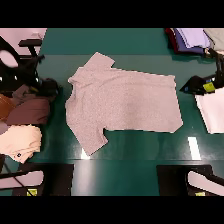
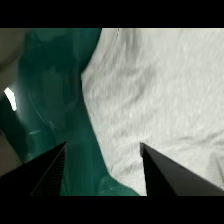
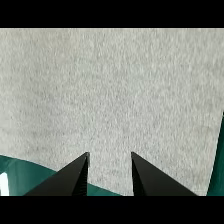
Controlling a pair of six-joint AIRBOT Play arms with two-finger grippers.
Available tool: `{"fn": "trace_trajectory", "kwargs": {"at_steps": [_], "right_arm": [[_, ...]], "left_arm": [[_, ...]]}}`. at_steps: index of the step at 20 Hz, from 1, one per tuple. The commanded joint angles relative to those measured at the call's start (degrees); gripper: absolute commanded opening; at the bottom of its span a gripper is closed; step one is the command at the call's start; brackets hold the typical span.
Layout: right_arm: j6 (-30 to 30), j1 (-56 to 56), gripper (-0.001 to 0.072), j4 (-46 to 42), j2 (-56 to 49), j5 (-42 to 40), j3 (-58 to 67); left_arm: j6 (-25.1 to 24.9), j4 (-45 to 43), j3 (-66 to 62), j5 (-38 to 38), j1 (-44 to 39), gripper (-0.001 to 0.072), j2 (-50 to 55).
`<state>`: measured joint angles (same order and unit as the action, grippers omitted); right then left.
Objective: Fold the shirts.
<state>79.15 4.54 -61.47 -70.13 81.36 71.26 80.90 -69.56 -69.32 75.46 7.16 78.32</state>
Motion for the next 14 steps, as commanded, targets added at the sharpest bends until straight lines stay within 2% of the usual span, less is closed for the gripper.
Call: {"fn": "trace_trajectory", "kwargs": {"at_steps": [1,7,11,12,13,14], "right_arm": [[-0.15,0.31,0.0315,0.57,7.69,-2.10,-8.02],[-0.13,0.31,0.0315,0.52,13.81,-2.16,-11.13],[-0.11,0.37,0.0314,0.44,15.87,-2.12,-11.13],[-0.11,0.44,0.0315,0.44,15.98,-1.77,-11.13],[-0.09,0.83,0.0315,0.35,15.87,-0.28,-11.13],[-0.09,1.70,0.0315,0.11,15.58,1.44,-11.17]], "left_arm": [[-0.44,2.93,17.64,-6.93,0.26,0.0543,-7.41],[-4.94,14.45,28.72,-15.45,0.26,0.0543,-7.54],[-5.44,15.98,29.73,-16.35,-2.45,0.0541,-7.50],[-5.53,15.98,29.70,-16.72,-3.78,0.0432,-7.50],[-5.95,16.00,29.55,-16.87,-4.72,0.0187,-7.50],[-5.95,16.02,28.98,-16.52,-5.09,0.0030,-7.56]]}}
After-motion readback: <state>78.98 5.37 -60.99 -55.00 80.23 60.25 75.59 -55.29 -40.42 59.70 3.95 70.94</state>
